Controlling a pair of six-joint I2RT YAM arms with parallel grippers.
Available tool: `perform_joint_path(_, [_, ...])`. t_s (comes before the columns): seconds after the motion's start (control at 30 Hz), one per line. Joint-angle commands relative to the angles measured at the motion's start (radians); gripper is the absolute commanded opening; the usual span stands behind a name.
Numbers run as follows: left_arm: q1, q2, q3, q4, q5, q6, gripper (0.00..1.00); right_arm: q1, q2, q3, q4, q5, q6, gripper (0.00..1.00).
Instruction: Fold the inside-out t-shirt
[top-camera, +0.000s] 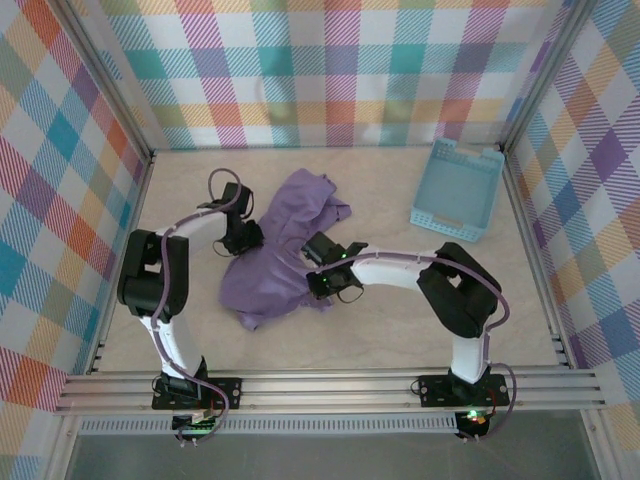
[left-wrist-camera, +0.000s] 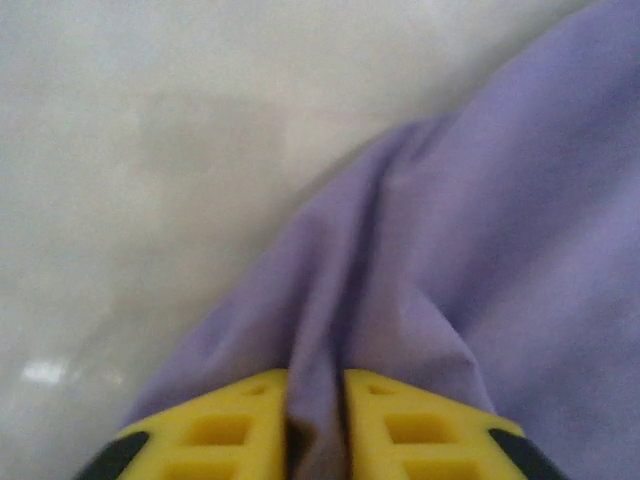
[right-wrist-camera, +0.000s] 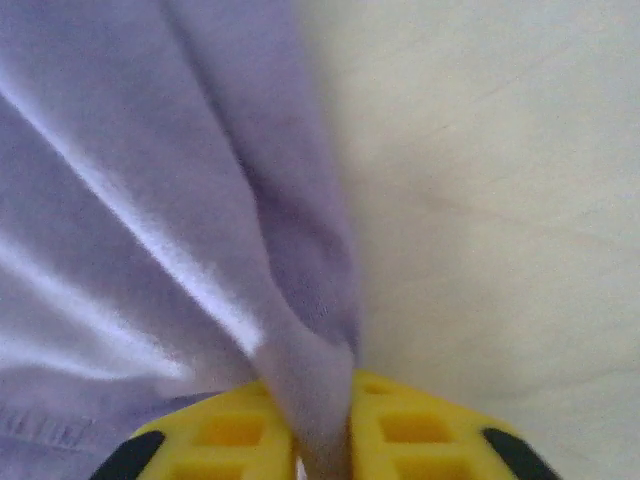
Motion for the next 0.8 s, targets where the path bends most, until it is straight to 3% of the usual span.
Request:
perform_joint_path(0.0, [-0.007, -0.173, -0.096, -0.028, -0.086, -0.029, 0.04, -0.071, 0.002, 0.077, -0.066, 0.075, -0.048, 0.05])
perform_joint_path(0.07, [-0.006, -0.315, -0.161, -0.065, -0.169, -0.053, 0.0, -0.093, 0.007, 0.138, -0.093, 0.109, -0.092, 0.0])
perform_joint_path(0.27, [-0.008, -0.756, -0.182, -0.276, -0.385, -0.09, 0.0, -0.137, 0.036, 0.354, -0.136, 0.104, -0.152, 0.0])
perform_joint_path(0.33, [-0.008, -0.849, -0.159, -0.334, -0.384, -0.114, 0.0, -0.154, 0.042, 0.438, -0.169, 0.122, -0.169, 0.0])
perform_joint_path(0.4, [-0.018, -0.883, -0.148, -0.357, -0.312, -0.149, 0.0, -0.181, 0.03, 0.49, -0.195, 0.121, -0.173, 0.0])
perform_joint_path(0.5, [-0.133, -0.904, -0.143, -0.37, -0.31, -0.22, 0.0, -0.203, -0.039, 0.498, -0.208, 0.137, -0.203, 0.0])
perform_joint_path(0.67, [-0.443, -0.864, -0.061, -0.385, -0.496, -0.308, 0.0, -0.204, -0.209, 0.406, -0.219, 0.161, -0.242, 0.0])
perform_joint_path(0.77, [-0.503, -0.751, 0.001, -0.404, -0.539, -0.301, 0.0, -0.205, -0.291, 0.324, -0.214, 0.187, -0.245, 0.0])
